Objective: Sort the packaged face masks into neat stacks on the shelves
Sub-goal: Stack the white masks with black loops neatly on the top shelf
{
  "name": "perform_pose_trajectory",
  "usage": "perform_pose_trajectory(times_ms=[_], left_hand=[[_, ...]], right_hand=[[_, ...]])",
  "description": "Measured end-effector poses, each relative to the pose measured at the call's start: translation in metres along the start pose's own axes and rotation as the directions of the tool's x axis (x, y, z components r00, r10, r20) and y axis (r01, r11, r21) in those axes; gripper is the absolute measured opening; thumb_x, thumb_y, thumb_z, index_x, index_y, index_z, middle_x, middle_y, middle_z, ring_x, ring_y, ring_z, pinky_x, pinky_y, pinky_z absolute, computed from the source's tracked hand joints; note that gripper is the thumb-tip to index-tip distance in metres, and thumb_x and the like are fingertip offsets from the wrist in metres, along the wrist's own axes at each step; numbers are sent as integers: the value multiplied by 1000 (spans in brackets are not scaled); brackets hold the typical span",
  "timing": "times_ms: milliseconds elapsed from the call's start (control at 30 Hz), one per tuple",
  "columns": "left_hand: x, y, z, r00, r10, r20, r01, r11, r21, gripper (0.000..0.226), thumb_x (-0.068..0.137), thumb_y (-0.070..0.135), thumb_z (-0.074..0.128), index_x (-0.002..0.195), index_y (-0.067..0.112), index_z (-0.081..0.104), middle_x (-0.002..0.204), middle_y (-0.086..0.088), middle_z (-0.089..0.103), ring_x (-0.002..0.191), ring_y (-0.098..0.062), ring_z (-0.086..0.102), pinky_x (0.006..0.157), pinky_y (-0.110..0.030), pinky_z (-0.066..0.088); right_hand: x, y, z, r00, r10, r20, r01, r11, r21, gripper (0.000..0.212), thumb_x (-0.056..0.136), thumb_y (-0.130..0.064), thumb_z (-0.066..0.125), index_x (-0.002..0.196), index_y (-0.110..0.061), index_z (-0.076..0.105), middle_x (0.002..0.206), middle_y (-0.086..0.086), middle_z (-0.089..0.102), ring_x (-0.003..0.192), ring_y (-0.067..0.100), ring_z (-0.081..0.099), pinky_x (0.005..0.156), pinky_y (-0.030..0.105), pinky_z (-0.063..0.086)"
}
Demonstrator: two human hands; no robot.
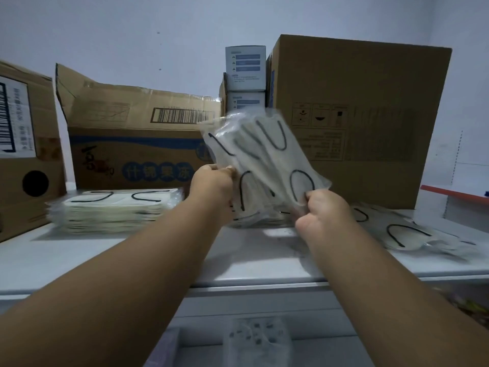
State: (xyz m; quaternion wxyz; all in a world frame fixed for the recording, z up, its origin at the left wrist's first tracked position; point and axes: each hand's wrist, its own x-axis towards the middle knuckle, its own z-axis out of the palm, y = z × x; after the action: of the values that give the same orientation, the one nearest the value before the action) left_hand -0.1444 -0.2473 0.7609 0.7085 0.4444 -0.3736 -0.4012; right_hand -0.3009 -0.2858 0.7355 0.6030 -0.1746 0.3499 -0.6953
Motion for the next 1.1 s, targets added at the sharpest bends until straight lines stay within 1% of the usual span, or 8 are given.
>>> perform_pose_trajectory(times_ms=[100, 233, 467, 567, 700, 800, 867, 1100], left_hand=[[-4, 2, 3, 999, 36, 37, -30, 990, -139, 21, 91, -3, 54, 109, 7, 60, 84, -16, 65, 80, -31, 59, 82, -57, 54], [-6, 5, 0, 996, 18, 92, 3, 976, -219, 22, 93, -10, 50, 88, 10, 57, 85, -14, 69, 83, -31, 66, 88, -51, 57], [8, 25, -30, 926, 102, 363, -38, 983, -180, 14, 95, 3, 57, 108, 9, 60, 92, -12, 72, 85, -27, 64, 78, -39, 55], [20, 33, -52, 833, 88, 546, -31, 993, -112, 21, 94, 5, 53, 109, 11, 67, 103, -12, 73, 90, -24, 71, 86, -41, 56], [25, 29, -76, 557, -30, 830, 76, 997, -15, 33, 85, 9, 61, 117, 5, 65, 107, -18, 70, 92, -29, 72, 80, -43, 60], [24, 24, -78, 405, -103, 909, 98, 993, 69, 35, 83, -1, 63, 116, 5, 69, 102, -15, 73, 89, -25, 73, 80, -38, 60], [25, 24, -79, 407, -115, 906, 63, 993, 98, 39, 74, -3, 56, 108, 8, 73, 93, -13, 71, 78, -23, 70, 74, -34, 58], [7, 25, -74, 723, -68, 688, -44, 989, 143, 19, 97, 21, 56, 104, 12, 71, 86, -7, 72, 77, -22, 69, 68, -34, 60]], right_hand=[[-7, 13, 7, 999, 52, 0, -51, 995, -81, 16, 92, -3, 44, 100, -9, 56, 118, 11, 63, 97, 32, 65, 78, 50, 59], [-22, 34, 16, 996, 93, 10, -93, 995, -28, 18, 94, -5, 44, 108, -10, 54, 109, 16, 62, 92, 37, 64, 71, 49, 60], [-35, -16, 7, 953, -296, 68, 304, 914, -268, 17, 97, -4, 50, 106, -11, 62, 105, 18, 67, 98, 36, 67, 87, 49, 57], [-23, -40, 3, 953, -208, 222, 271, 911, -311, 18, 98, 0, 50, 106, -12, 62, 98, 11, 70, 81, 26, 71, 64, 48, 62], [-13, -54, -13, 928, -83, 364, 246, 870, -427, 17, 98, 4, 48, 93, -3, 63, 67, 8, 71, 55, 17, 70, 50, 38, 60], [-7, -57, -25, 893, 1, 451, 229, 860, -456, 18, 98, 3, 47, 98, 0, 65, 77, 13, 74, 68, 21, 74, 60, 36, 61], [-4, -55, -31, 868, 60, 493, 218, 846, -486, 21, 97, 2, 46, 102, 2, 66, 89, 18, 74, 79, 27, 74, 67, 42, 61], [-8, -45, -29, 865, -113, 488, 368, 804, -467, 22, 98, 1, 50, 116, 1, 61, 112, 23, 69, 95, 33, 70, 79, 46, 61]])
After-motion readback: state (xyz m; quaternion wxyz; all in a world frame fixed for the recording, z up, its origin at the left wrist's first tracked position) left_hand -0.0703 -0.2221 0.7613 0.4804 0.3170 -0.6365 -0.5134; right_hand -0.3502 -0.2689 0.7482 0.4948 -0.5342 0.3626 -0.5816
